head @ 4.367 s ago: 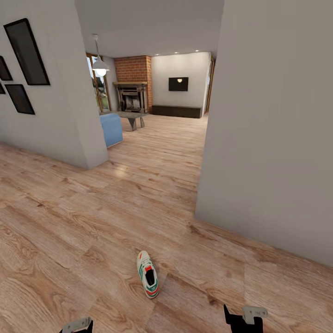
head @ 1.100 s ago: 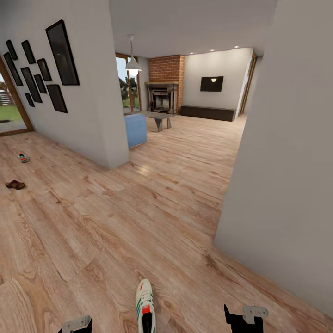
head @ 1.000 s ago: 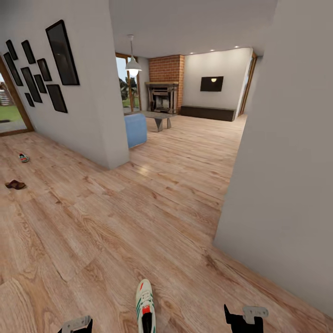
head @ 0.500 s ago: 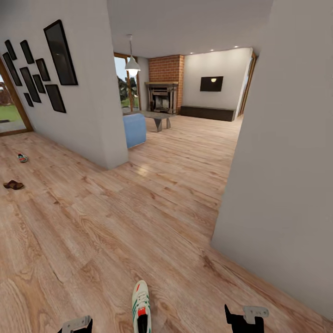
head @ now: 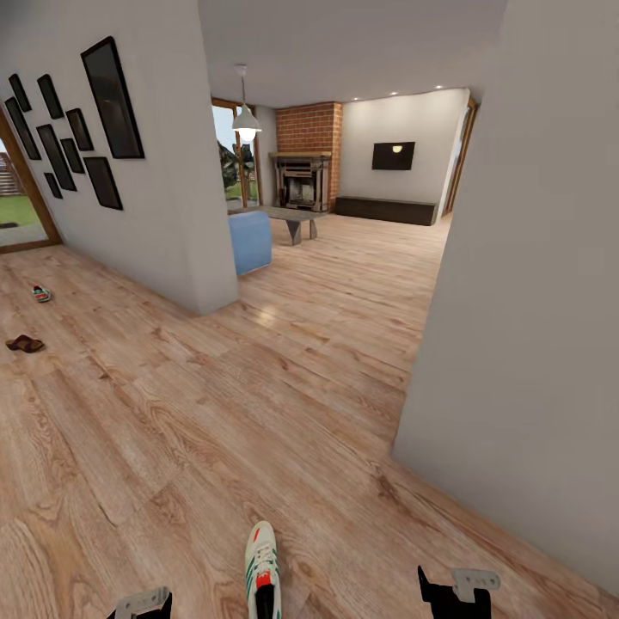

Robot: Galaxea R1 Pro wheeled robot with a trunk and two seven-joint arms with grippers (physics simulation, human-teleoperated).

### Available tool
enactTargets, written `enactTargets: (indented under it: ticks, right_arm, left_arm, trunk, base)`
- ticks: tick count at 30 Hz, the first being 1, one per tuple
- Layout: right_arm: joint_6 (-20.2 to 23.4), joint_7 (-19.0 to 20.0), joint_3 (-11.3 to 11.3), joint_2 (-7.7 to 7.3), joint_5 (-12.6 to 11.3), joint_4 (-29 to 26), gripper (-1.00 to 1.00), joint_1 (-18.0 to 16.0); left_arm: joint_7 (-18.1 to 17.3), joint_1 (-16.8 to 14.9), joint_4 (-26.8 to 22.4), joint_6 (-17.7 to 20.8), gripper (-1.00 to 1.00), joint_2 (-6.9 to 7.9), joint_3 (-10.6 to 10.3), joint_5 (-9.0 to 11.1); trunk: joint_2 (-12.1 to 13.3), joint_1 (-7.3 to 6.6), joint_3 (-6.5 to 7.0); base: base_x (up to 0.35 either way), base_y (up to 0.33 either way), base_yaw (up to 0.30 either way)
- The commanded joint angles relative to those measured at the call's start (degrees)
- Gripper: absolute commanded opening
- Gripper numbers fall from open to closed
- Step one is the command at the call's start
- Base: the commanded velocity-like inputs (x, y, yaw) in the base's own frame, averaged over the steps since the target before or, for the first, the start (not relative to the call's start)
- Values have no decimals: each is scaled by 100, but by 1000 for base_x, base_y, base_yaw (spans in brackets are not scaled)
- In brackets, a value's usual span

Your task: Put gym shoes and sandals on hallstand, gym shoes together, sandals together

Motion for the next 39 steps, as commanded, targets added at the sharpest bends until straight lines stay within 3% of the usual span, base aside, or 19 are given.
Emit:
enactTargets:
  ticks: [1, 20, 29, 33, 39]
  right_arm:
    - [-19, 1, 2, 0, -25, 4, 100, -3]
    - [-1, 17, 6, -3, 10, -205, 100, -18]
    - [65, 30, 9, 18, 535, -1193, 100, -55]
    - [703, 66, 12, 38, 759, -1956, 100, -224]
    - [1566, 515, 8, 32, 853, -2659, 100, -341]
  left_arm:
    - [-3, -4, 7, -19, 100, 0, 2, 13]
    - [-9, -140, -14, 67, 100, -25, -2, 10]
    - [-57, -732, -88, 129, 100, -74, -57, -48]
    - [-57, -1132, -73, 267, 100, -93, -65, -50]
    - [-94, -1310, -49, 714, 100, -136, -67, -59]
  trunk:
    - [-2, -1, -5]
    - [-2, -1, -5]
    - [-2, -1, -5]
    - [-2, -1, -5]
    - [-2, -1, -5]
  base:
    - [0, 0, 0]
    - [0, 0, 0]
    - [0, 0, 0]
    - [0, 0, 0]
    - [0, 0, 0]
